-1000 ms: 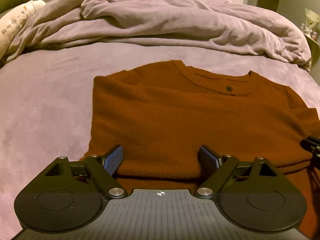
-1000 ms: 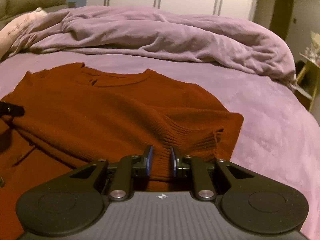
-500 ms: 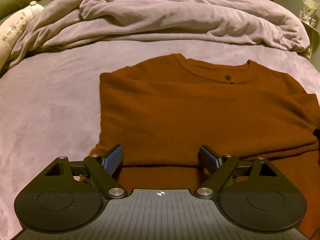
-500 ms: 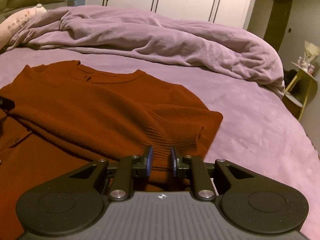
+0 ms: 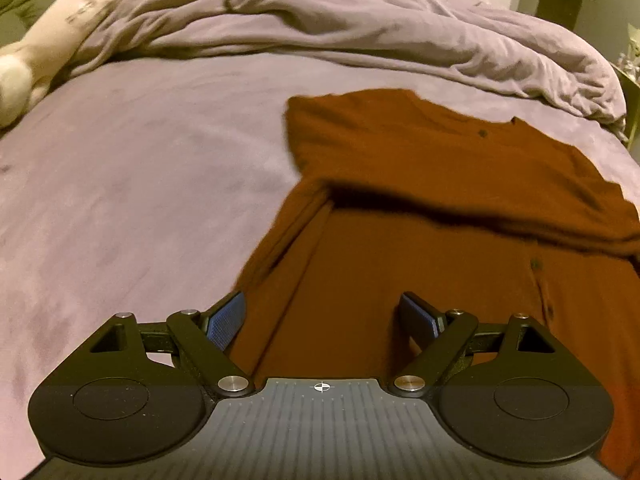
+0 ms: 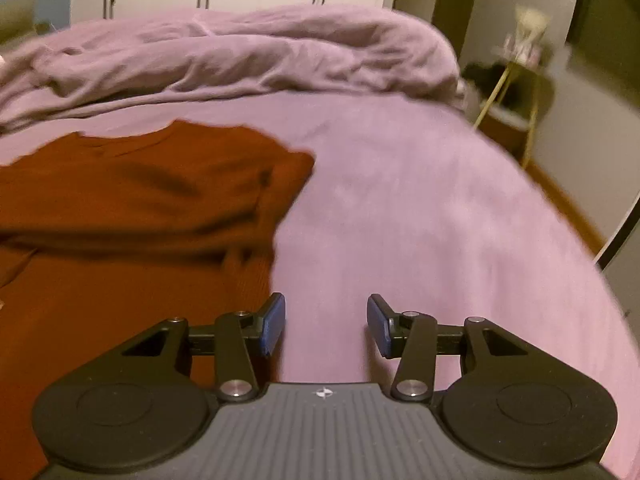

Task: Fold small clothes
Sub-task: 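Grasp the cardigan hem with both tools and lift it toward the collar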

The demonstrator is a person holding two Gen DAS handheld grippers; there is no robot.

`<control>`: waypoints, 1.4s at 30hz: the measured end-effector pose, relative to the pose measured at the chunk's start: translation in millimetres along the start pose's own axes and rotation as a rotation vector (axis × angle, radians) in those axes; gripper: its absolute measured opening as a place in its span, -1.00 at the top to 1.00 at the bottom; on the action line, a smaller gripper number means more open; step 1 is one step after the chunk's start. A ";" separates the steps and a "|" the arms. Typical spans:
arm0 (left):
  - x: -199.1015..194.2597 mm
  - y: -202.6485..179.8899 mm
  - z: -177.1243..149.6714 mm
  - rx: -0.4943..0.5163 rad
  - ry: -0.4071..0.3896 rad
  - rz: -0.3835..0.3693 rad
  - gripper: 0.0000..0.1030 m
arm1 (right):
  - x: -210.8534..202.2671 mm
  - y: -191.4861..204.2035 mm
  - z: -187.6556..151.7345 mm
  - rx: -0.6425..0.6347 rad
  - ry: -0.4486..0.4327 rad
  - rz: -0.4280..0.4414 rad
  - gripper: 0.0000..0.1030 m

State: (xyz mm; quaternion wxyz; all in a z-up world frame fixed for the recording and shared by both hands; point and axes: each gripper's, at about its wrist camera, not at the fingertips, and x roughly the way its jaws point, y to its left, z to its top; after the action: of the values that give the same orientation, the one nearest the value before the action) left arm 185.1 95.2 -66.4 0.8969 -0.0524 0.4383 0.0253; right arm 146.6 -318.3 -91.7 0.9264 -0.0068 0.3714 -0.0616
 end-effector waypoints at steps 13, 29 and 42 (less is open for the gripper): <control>-60.9 29.9 -81.6 -0.076 0.115 -0.081 -0.56 | -95.9 -32.1 -106.1 0.365 0.245 0.308 0.13; -58.7 38.9 -91.8 -0.050 0.232 -0.166 0.45 | -70.6 -3.4 -101.8 0.312 0.324 0.335 0.74; -71.1 52.2 -26.9 -0.142 0.152 -0.388 0.81 | -65.7 -37.0 -55.7 0.499 0.268 0.577 0.86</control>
State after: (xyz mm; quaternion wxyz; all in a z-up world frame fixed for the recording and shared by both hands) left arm 115.6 144.0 -30.5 0.8434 -0.2005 0.4836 -0.1209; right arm 57.1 -345.3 -84.8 0.8222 0.3311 0.4491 0.1124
